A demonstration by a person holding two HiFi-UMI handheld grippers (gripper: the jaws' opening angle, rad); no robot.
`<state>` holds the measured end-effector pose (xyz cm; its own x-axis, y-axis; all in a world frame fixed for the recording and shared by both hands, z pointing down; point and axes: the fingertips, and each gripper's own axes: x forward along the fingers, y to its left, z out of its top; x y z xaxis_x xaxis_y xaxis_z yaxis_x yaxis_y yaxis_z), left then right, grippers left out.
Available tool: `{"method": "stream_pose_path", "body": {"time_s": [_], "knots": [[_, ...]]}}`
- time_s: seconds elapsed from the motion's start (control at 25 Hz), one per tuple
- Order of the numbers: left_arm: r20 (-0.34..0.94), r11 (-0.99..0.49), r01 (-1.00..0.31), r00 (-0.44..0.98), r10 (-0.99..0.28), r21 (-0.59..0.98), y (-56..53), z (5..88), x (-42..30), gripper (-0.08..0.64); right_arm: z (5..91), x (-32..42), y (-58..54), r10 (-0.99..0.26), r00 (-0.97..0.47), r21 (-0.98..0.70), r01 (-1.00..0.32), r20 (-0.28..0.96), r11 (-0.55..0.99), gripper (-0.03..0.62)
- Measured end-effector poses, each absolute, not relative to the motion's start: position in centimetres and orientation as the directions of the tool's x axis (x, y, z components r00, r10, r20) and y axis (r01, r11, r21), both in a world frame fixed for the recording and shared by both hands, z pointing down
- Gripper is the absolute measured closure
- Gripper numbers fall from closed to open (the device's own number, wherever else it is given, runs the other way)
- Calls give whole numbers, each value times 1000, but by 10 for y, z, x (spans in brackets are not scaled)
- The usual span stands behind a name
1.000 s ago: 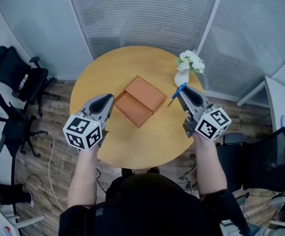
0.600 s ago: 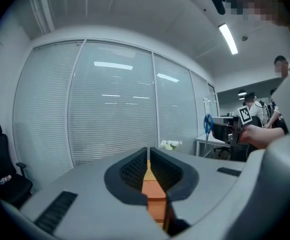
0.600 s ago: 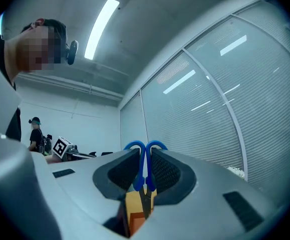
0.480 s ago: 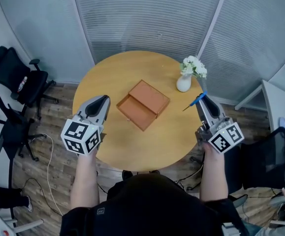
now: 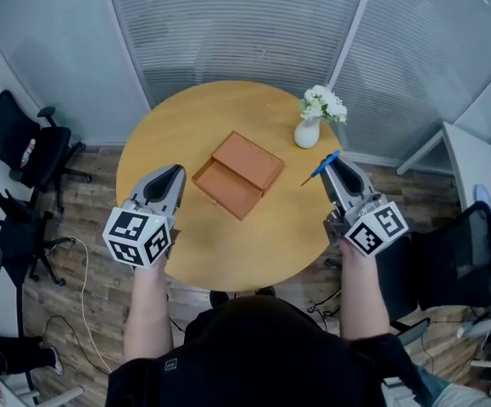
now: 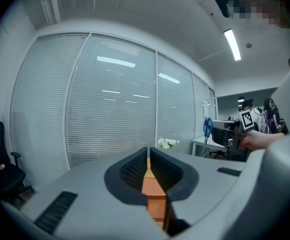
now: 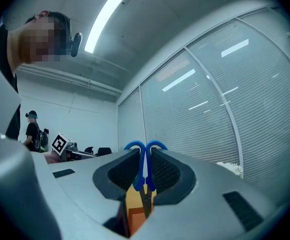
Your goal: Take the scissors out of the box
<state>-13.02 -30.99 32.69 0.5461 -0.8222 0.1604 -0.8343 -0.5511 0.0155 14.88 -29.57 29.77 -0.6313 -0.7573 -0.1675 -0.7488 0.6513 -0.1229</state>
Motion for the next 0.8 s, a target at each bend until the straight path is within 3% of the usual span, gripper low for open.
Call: {"method": "stream_pose_path", "body": {"time_s": [0.8], "knots": [[170, -572, -820, 568, -806, 30, -315, 336, -120, 532, 297, 147, -296, -756, -636, -114, -749, -154, 653, 506]]}}
